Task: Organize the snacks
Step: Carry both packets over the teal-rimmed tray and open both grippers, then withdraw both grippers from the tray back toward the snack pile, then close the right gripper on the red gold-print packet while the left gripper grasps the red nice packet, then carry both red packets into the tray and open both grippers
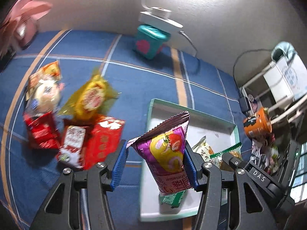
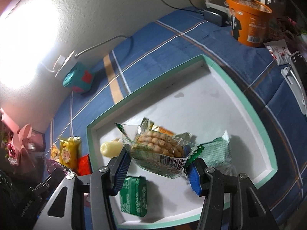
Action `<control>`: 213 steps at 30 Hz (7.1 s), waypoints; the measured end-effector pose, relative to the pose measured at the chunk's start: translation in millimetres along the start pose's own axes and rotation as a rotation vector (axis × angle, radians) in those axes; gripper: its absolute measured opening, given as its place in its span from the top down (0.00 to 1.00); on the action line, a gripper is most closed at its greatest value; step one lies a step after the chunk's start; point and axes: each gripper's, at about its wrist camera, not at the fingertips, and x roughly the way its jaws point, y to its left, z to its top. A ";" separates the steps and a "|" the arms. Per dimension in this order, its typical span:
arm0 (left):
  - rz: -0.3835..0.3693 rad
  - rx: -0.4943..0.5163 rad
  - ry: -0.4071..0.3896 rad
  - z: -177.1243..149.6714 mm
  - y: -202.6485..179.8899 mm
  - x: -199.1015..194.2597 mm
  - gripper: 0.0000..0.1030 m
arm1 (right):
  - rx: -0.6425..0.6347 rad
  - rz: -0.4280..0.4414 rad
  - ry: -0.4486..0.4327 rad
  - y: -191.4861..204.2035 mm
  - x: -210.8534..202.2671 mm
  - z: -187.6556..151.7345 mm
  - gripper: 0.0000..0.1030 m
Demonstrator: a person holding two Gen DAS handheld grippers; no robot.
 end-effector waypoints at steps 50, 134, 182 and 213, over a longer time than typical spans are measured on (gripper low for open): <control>0.391 0.134 0.029 11.3 -25.1 54.9 0.02 | -0.117 -0.083 0.013 4.6 22.5 18.5 0.00; 0.453 -0.245 0.057 9.7 171.3 2.8 0.00 | -0.714 -0.026 0.166 203.7 102.9 -121.0 0.21; 0.455 -0.211 0.060 18.1 165.6 8.7 0.24 | -0.729 -0.082 0.149 203.8 105.4 -118.3 0.52; 0.320 -0.107 -0.127 23.5 99.5 -70.8 0.24 | -0.578 0.028 -0.010 171.6 13.6 -68.0 0.54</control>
